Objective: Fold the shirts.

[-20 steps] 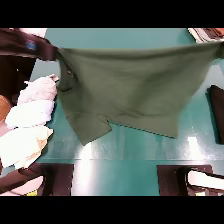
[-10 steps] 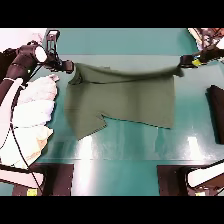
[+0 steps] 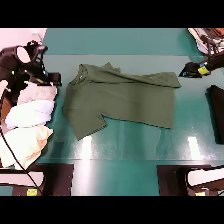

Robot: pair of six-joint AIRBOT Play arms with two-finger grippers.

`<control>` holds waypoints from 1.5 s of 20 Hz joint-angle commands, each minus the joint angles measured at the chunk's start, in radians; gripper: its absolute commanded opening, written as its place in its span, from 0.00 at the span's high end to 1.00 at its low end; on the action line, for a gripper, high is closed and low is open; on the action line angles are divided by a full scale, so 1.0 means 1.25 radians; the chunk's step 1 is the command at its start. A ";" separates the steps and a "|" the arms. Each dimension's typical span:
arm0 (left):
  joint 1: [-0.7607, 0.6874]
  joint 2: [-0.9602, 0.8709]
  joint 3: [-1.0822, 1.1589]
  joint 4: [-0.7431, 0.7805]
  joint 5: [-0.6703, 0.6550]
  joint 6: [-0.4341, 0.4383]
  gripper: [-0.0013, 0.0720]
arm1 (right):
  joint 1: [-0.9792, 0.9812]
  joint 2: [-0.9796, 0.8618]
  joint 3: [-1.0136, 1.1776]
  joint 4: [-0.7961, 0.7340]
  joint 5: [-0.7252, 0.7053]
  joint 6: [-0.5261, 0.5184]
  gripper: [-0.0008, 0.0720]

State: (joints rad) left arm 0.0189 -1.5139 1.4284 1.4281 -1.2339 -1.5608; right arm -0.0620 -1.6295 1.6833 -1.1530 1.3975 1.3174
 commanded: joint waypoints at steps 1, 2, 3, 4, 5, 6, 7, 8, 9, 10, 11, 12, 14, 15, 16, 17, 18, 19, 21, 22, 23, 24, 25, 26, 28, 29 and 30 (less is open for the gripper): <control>0.019 0.018 -0.143 -0.106 -0.010 0.020 0.22 | -0.047 0.094 -0.147 0.085 0.014 -0.030 0.48; 0.019 0.018 -0.184 -0.132 0.019 0.020 0.22 | -0.055 0.120 -0.186 0.085 0.013 -0.038 0.48; 0.019 0.018 -0.215 -0.143 0.042 0.019 0.22 | -0.066 0.143 -0.219 0.085 0.012 -0.038 0.48; 0.019 0.018 -0.241 -0.143 0.058 0.019 0.22 | -0.076 0.167 -0.251 0.085 0.009 -0.038 0.48; 0.019 0.018 -0.259 -0.144 0.066 0.019 0.22 | -0.086 0.190 -0.281 0.085 0.002 -0.038 0.48; 0.019 0.018 -0.271 -0.152 0.073 0.019 0.22 | -0.097 0.208 -0.304 0.085 -0.007 -0.038 0.48; 0.019 0.018 -0.281 -0.172 0.080 0.019 0.22 | -0.108 0.228 -0.329 0.085 -0.014 -0.038 0.48; 0.019 0.018 -0.289 -0.193 0.090 0.020 0.22 | -0.120 0.248 -0.354 0.085 -0.023 -0.038 0.48; 0.019 0.018 -0.293 -0.201 0.097 0.020 0.24 | -0.131 0.262 -0.375 0.085 -0.024 -0.038 0.48; 0.019 0.018 -0.294 -0.202 0.099 0.020 0.36 | -0.143 0.277 -0.399 0.085 -0.023 -0.038 0.48; 0.019 0.018 -0.293 -0.204 0.099 0.020 0.52 | -0.159 0.291 -0.427 0.084 -0.023 -0.038 0.48; 0.019 0.018 -0.293 -0.204 0.100 0.020 0.73 | -0.177 0.306 -0.460 0.084 -0.020 -0.037 0.48; 0.019 0.025 -0.285 -0.204 0.099 0.021 0.94 | -0.217 0.334 -0.537 0.081 -0.020 -0.037 0.48; 0.019 0.036 -0.275 -0.204 0.101 0.027 0.94 | -0.234 0.345 -0.579 0.081 -0.021 -0.037 0.48; 0.019 0.049 -0.267 -0.204 0.105 0.034 0.94 | -0.245 0.352 -0.623 0.067 -0.019 -0.037 0.48; 0.019 0.065 -0.259 -0.204 0.111 0.034 0.94 | -0.248 0.352 -0.663 0.051 -0.015 -0.037 0.43; 0.019 0.084 -0.256 -0.204 0.121 0.034 0.94 | -0.246 0.345 -0.702 0.043 -0.014 -0.037 0.34; 0.019 0.100 -0.256 -0.204 0.132 0.034 0.94 | -0.237 0.334 -0.736 0.052 -0.018 -0.037 0.34; 0.019 0.115 -0.256 -0.204 0.134 0.034 0.94 | -0.201 0.310 -0.782 0.081 -0.052 -0.037 0.37; 0.019 0.117 -0.256 -0.204 0.132 0.035 0.94 | -0.173 0.297 -0.799 0.097 -0.079 -0.037 0.37; 0.019 0.117 -0.256 -0.204 0.128 0.035 0.94 | -0.145 0.286 -0.808 0.114 -0.102 -0.037 0.37; 0.019 0.117 -0.256 -0.204 0.125 0.035 0.94 | -0.112 0.275 -0.809 0.133 -0.120 -0.037 0.37; 0.019 0.117 -0.256 -0.204 0.122 0.035 0.94 | -0.085 0.266 -0.804 0.142 -0.133 -0.037 0.37; 0.019 0.117 -0.256 -0.204 0.118 0.035 0.94 | -0.057 0.260 -0.795 0.149 -0.142 -0.037 0.38; 0.019 0.117 -0.256 -0.204 0.107 0.041 0.94 | -0.014 0.258 -0.772 0.147 -0.156 -0.036 0.63; 0.019 0.123 -0.256 -0.203 0.102 0.042 0.94 | -0.002 0.258 -0.760 0.147 -0.155 -0.037 0.79; 0.019 0.139 -0.256 -0.199 0.104 0.041 0.94 | 0.007 0.258 -0.743 0.146 -0.150 -0.038 0.92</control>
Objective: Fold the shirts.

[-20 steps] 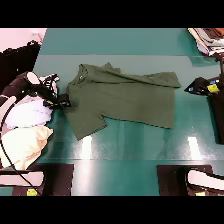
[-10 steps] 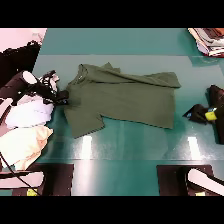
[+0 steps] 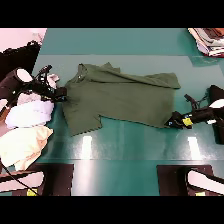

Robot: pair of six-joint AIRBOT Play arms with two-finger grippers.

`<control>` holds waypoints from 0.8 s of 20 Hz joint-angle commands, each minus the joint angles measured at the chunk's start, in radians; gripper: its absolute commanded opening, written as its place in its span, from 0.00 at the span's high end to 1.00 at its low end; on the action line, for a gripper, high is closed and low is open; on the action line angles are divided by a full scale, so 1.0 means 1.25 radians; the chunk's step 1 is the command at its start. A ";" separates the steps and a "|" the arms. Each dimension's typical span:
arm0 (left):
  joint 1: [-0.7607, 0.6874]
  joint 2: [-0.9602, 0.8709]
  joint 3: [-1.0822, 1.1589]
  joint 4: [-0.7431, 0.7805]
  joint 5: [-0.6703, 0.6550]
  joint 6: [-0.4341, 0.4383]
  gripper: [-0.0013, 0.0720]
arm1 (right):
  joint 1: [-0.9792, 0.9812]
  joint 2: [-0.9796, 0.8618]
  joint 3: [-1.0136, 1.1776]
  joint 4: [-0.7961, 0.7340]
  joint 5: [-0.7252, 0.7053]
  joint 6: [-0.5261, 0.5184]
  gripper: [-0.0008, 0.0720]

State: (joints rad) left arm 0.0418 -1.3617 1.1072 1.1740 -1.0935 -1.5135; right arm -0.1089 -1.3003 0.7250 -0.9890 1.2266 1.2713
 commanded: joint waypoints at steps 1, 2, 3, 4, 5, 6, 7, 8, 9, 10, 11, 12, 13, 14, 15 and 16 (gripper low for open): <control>0.001 0.045 0.001 0.013 0.000 0.002 0.94 | 0.049 -0.005 0.046 0.015 -0.001 -0.002 0.94; 0.001 0.084 0.002 0.021 0.007 0.002 0.94 | 0.050 -0.004 0.079 0.016 0.026 -0.006 0.97; 0.001 0.130 0.011 0.026 0.005 0.002 0.94 | 0.049 0.008 0.113 0.015 0.048 -0.007 0.97; 0.001 0.176 0.027 0.033 -0.003 0.002 0.94 | 0.049 0.032 0.155 0.015 0.059 -0.007 0.97; 0.000 0.227 0.055 0.040 -0.017 0.002 0.94 | 0.049 0.063 0.205 0.014 0.060 -0.007 0.97; 0.001 0.272 0.088 0.040 -0.025 0.002 0.94 | 0.049 0.098 0.256 0.014 0.059 -0.007 0.97; 0.000 0.319 0.132 0.040 -0.029 0.002 0.94 | 0.049 0.133 0.312 0.013 0.054 -0.007 0.97; 0.000 0.360 0.179 0.040 -0.030 0.002 0.94 | 0.049 0.168 0.378 0.013 0.045 -0.006 0.97; 0.000 0.399 0.237 0.040 -0.025 0.002 0.94 | 0.046 0.202 0.449 0.005 0.036 -0.006 0.97; 0.000 0.429 0.296 0.039 -0.019 0.002 0.94 | 0.044 0.232 0.516 -0.012 0.026 -0.006 0.97; 0.000 0.455 0.366 0.039 -0.016 0.002 0.94 | 0.036 0.261 0.587 -0.029 0.014 -0.006 0.97; 0.000 0.472 0.433 0.037 -0.017 0.002 0.94 | 0.023 0.287 0.647 -0.035 0.002 -0.006 0.97; 0.000 0.481 0.508 0.033 -0.021 0.002 0.94 | 0.002 0.313 0.708 -0.048 -0.004 -0.006 0.97; 0.000 0.485 0.575 0.029 -0.026 0.002 0.94 | -0.023 0.334 0.761 -0.049 -0.003 -0.006 0.97; 0.000 0.487 0.645 0.022 -0.034 0.002 0.94 | -0.057 0.355 0.811 -0.049 -0.002 -0.006 0.97; 0.000 0.487 0.708 0.014 -0.039 0.001 0.94 | -0.095 0.373 0.851 -0.049 0.004 -0.006 0.97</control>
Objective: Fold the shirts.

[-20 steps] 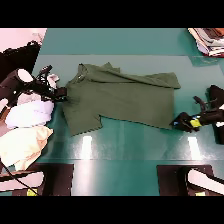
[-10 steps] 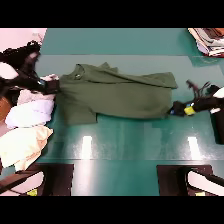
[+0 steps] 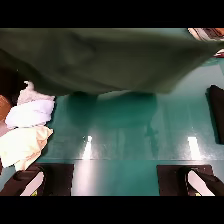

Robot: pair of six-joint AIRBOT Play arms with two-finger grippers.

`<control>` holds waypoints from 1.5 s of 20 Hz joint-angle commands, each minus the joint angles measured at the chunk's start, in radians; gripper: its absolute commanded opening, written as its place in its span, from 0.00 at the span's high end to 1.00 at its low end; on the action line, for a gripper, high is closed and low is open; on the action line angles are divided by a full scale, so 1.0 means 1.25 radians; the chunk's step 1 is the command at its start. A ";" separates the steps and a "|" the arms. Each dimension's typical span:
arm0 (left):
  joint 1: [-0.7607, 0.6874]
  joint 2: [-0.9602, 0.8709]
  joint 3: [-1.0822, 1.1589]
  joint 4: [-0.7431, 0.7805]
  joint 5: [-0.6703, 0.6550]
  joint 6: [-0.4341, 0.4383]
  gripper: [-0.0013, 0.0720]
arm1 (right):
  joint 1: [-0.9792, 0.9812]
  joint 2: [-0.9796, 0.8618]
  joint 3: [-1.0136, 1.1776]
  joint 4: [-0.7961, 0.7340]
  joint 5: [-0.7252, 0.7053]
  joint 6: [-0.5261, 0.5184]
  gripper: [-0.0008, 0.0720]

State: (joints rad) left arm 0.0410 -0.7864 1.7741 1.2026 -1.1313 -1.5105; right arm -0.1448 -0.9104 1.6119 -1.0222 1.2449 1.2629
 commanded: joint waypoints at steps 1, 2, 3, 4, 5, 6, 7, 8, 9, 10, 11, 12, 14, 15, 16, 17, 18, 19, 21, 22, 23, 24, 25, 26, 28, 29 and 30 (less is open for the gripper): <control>0.001 0.027 0.225 -0.016 -0.010 -0.004 0.94 | -0.111 0.078 0.177 -0.022 0.000 0.001 0.97; 0.001 0.027 0.271 -0.031 -0.008 -0.008 0.94 | -0.155 0.090 0.208 -0.022 0.016 0.001 0.97; 0.001 0.027 0.301 -0.049 -0.002 -0.008 0.94 | -0.198 0.096 0.239 -0.022 0.035 0.011 0.97; 0.001 0.027 0.321 -0.071 0.003 -0.009 0.94 | -0.228 0.096 0.267 -0.021 0.047 0.020 0.97; 0.001 0.027 0.323 -0.097 0.013 -0.008 0.94 | -0.243 0.085 0.294 -0.020 0.056 0.026 0.97; 0.001 0.021 0.321 -0.109 0.010 -0.007 0.94 | -0.242 0.067 0.324 -0.019 0.067 0.037 0.97; 0.001 0.016 0.306 -0.107 0.007 -0.007 0.94 | -0.232 0.042 0.354 -0.019 0.088 0.044 0.97; 0.001 0.008 0.272 -0.103 0.007 -0.007 0.94 | -0.212 0.010 0.380 -0.020 0.123 0.047 0.97; 0.001 0.001 0.222 -0.102 0.003 -0.007 0.94 | -0.186 -0.028 0.395 -0.021 0.163 0.054 0.97; 0.001 -0.017 0.164 -0.105 -0.005 -0.007 0.94 | -0.156 -0.069 0.391 -0.022 0.197 0.064 0.97; 0.001 -0.040 0.112 -0.108 -0.026 -0.007 0.94 | -0.126 -0.102 0.365 -0.024 0.218 0.064 0.97; 0.001 -0.072 0.060 -0.108 -0.059 -0.007 0.94 | -0.098 -0.136 0.324 -0.043 0.231 0.064 0.97; 0.001 -0.153 -0.032 -0.108 -0.130 -0.005 0.94 | -0.039 -0.218 0.252 -0.127 0.273 0.072 0.97; 0.001 -0.198 -0.074 -0.107 -0.154 0.010 0.94 | -0.013 -0.262 0.223 -0.164 0.296 0.078 0.97; 0.001 -0.246 -0.112 -0.108 -0.172 0.019 0.94 | 0.008 -0.312 0.194 -0.193 0.317 0.080 0.97; 0.001 -0.299 -0.149 -0.107 -0.178 0.021 0.94 | 0.026 -0.357 0.169 -0.207 0.329 0.081 0.97; 0.001 -0.355 -0.180 -0.107 -0.166 0.022 0.94 | 0.041 -0.405 0.146 -0.211 0.329 0.082 0.97; 0.001 -0.410 -0.199 -0.107 -0.143 0.022 0.94 | 0.053 -0.450 0.129 -0.211 0.321 0.081 0.97; 0.001 -0.530 -0.208 -0.111 -0.072 0.021 0.94 | 0.067 -0.547 0.122 -0.211 0.291 0.081 0.97; 0.001 -0.575 -0.208 -0.125 -0.040 0.022 0.94 | 0.069 -0.594 0.135 -0.211 0.272 0.081 0.97; 0.001 -0.612 -0.208 -0.153 -0.004 0.044 0.94 | 0.069 -0.633 0.154 -0.209 0.252 0.082 0.97; 0.001 -0.641 -0.208 -0.188 0.039 0.084 0.94 | 0.069 -0.667 0.182 -0.209 0.232 0.087 0.97; 0.001 -0.658 -0.208 -0.209 0.083 0.102 0.94 | 0.069 -0.694 0.215 -0.210 0.218 0.088 0.97; 0.001 -0.665 -0.208 -0.211 0.134 0.105 0.94 | 0.069 -0.712 0.247 -0.210 0.206 0.088 0.97; 0.001 -0.665 -0.200 -0.211 0.179 0.105 0.94 | 0.069 -0.728 0.300 -0.211 0.188 0.088 0.97; 0.001 -0.663 -0.190 -0.208 0.156 0.105 0.94 | 0.068 -0.725 0.312 -0.212 0.186 0.087 0.97; 0.001 -0.663 -0.176 -0.203 0.102 0.105 0.94 | 0.069 -0.721 0.318 -0.213 0.200 0.087 0.97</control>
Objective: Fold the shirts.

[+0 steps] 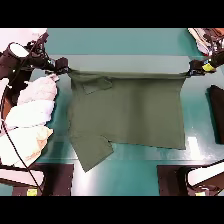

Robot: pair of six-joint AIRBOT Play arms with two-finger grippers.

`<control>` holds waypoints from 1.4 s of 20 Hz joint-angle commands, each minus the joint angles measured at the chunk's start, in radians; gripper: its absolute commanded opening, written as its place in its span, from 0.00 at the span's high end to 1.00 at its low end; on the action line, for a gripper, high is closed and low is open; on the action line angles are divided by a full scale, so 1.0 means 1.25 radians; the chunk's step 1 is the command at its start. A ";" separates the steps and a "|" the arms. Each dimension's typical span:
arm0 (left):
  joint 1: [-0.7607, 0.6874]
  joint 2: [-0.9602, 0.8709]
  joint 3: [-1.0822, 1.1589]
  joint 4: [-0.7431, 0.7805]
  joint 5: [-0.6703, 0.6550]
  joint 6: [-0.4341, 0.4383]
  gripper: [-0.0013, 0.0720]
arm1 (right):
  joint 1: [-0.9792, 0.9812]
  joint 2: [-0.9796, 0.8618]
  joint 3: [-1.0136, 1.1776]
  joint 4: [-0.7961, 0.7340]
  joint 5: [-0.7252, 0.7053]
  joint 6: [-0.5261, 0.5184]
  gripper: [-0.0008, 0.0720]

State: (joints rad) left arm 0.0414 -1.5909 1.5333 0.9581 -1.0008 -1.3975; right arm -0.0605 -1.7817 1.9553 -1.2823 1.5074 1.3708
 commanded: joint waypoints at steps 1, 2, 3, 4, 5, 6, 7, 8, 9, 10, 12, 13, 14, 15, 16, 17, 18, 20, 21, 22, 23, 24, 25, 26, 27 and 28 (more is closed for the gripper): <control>0.000 -0.017 0.026 0.005 -0.077 0.014 0.94 | 0.001 -0.014 0.038 -0.011 0.008 0.001 0.97; -0.009 -0.013 0.025 0.041 -0.146 0.014 0.94 | 0.002 0.002 0.015 -0.039 0.023 0.001 0.97; -0.028 -0.003 0.017 0.121 -0.184 0.009 0.94 | 0.009 0.023 -0.022 -0.065 0.023 0.001 0.97; -0.048 0.011 -0.004 0.203 -0.192 -0.010 0.94 | 0.015 0.050 -0.073 -0.092 0.018 0.001 0.97; -0.066 0.024 -0.029 0.265 -0.183 -0.028 0.94 | 0.021 0.078 -0.135 -0.114 0.004 0.001 0.97; -0.079 0.035 -0.057 0.293 -0.170 -0.037 0.94 | 0.022 0.105 -0.196 -0.114 -0.020 0.001 0.97; -0.086 0.034 -0.080 0.292 -0.163 -0.037 0.94 | 0.023 0.130 -0.257 -0.113 -0.047 0.001 0.97; -0.087 0.030 -0.102 0.284 -0.154 -0.037 0.94 | 0.027 0.154 -0.318 -0.108 -0.079 0.001 0.97; -0.087 0.028 -0.125 0.259 -0.137 -0.037 0.94 | 0.030 0.173 -0.369 -0.100 -0.103 0.001 0.97; -0.087 0.028 -0.146 0.240 -0.115 -0.038 0.94 | 0.030 0.192 -0.416 -0.099 -0.128 0.002 0.97; -0.087 0.028 -0.170 0.211 -0.106 -0.038 0.78 | 0.030 0.214 -0.472 -0.084 -0.151 0.002 0.93; -0.087 0.029 -0.173 0.205 -0.115 -0.051 0.36 | 0.029 0.222 -0.487 -0.070 -0.151 0.002 0.62; -0.086 0.032 -0.173 0.207 -0.133 -0.060 0.23 | 0.020 0.229 -0.490 -0.059 -0.144 0.002 0.44; -0.085 0.042 -0.173 0.210 -0.158 -0.060 0.30 | 0.010 0.239 -0.484 -0.043 -0.130 0.003 0.44; -0.085 0.056 -0.174 0.222 -0.187 -0.058 0.30 | 0.003 0.255 -0.478 -0.032 -0.115 0.004 0.44; -0.085 0.080 -0.180 0.235 -0.219 -0.057 0.30 | -0.008 0.280 -0.478 -0.029 -0.103 0.004 0.44; -0.085 0.114 -0.204 0.237 -0.240 -0.055 0.30 | -0.021 0.310 -0.479 -0.019 -0.086 0.004 0.44; -0.085 0.210 -0.307 0.237 -0.244 -0.059 0.30 | -0.047 0.372 -0.479 -0.015 -0.051 0.004 0.44; -0.085 0.264 -0.379 0.233 -0.244 -0.079 0.30 | -0.056 0.399 -0.479 -0.015 -0.048 0.004 0.44; -0.085 0.315 -0.451 0.223 -0.244 -0.095 0.30 | -0.063 0.425 -0.479 -0.015 -0.052 0.004 0.44; -0.085 0.370 -0.532 0.203 -0.242 -0.107 0.30 | -0.067 0.449 -0.479 -0.015 -0.056 0.004 0.44; -0.085 0.419 -0.604 0.181 -0.239 -0.114 0.30 | -0.074 0.467 -0.479 -0.015 -0.060 0.004 0.44; -0.085 0.466 -0.675 0.149 -0.237 -0.115 0.30 | -0.074 0.482 -0.479 -0.015 -0.067 0.004 0.44; -0.085 0.503 -0.732 0.114 -0.237 -0.118 0.30 | -0.074 0.491 -0.479 -0.015 -0.073 0.004 0.44; -0.085 0.537 -0.786 0.070 -0.237 -0.118 0.30 | -0.074 0.500 -0.479 -0.015 -0.074 0.004 0.44; -0.089 0.564 -0.828 0.036 -0.232 -0.118 0.30 | -0.074 0.504 -0.479 -0.015 -0.071 0.004 0.44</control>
State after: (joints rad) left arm -0.0673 -1.0115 0.6849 1.1263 -1.2945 -1.5303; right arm -0.1459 -1.1927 1.3571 -1.3029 1.4239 1.3762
